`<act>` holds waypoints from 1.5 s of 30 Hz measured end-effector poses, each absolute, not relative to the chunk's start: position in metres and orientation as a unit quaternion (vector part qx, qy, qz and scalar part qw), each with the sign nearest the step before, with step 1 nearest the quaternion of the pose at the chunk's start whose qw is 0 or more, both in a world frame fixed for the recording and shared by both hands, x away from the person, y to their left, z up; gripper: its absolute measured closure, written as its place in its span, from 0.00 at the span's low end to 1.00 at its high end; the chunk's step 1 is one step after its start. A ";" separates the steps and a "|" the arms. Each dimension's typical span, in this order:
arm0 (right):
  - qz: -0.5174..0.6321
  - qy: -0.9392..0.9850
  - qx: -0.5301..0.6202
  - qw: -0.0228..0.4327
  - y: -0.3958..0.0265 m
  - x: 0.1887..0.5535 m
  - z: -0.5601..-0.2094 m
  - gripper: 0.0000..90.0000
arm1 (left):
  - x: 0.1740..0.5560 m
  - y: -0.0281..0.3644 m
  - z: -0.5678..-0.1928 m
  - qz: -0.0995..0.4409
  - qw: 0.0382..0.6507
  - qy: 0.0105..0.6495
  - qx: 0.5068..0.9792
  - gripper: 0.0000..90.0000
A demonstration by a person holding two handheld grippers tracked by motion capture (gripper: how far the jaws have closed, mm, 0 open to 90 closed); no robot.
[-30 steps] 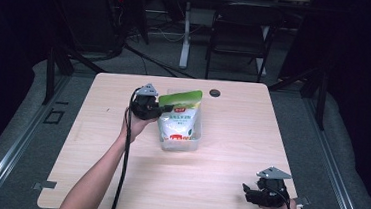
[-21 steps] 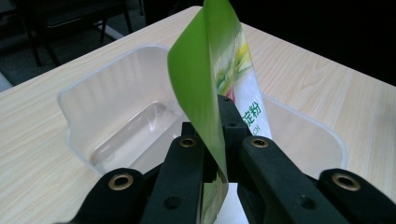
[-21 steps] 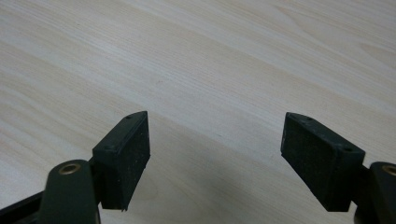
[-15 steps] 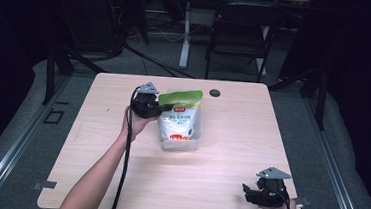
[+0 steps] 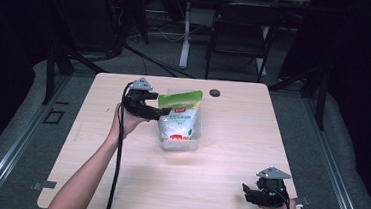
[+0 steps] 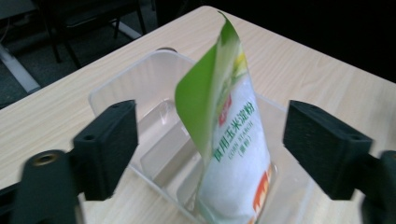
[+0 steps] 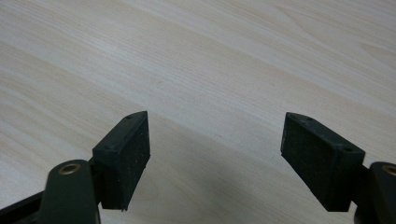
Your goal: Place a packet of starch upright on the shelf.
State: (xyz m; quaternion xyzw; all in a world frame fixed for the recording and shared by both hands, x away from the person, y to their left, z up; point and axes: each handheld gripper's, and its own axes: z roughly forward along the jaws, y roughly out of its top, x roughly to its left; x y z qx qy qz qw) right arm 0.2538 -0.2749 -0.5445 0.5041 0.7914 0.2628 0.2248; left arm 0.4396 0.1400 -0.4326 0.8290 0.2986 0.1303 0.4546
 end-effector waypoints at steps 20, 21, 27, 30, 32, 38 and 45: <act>0.261 0.791 0.506 0.225 -0.275 0.254 -0.545 0.26 | 0.355 0.185 -0.406 0.152 0.416 0.309 0.841 0.09; 0.261 0.791 0.505 0.225 -0.275 0.254 -0.545 0.26 | 0.349 0.189 -0.407 0.156 0.413 0.313 0.841 0.09; 0.260 0.792 0.504 0.224 -0.275 0.254 -0.545 0.26 | 0.323 0.209 -0.419 0.168 0.387 0.331 0.844 0.09; 0.260 0.792 0.504 0.225 -0.274 0.254 -0.545 0.26 | 0.311 0.219 -0.429 0.173 0.373 0.344 0.844 0.09; 0.258 0.793 0.503 0.226 -0.274 0.254 -0.545 0.26 | 0.305 0.225 -0.437 0.167 0.361 0.351 0.847 0.09; 0.258 0.793 0.504 0.225 -0.274 0.254 -0.545 0.26 | 0.290 0.241 -0.460 0.151 0.341 0.381 0.846 0.09; 0.255 0.795 0.503 0.225 -0.274 0.255 -0.545 0.26 | 0.273 0.248 -0.498 0.119 0.326 0.417 0.840 0.09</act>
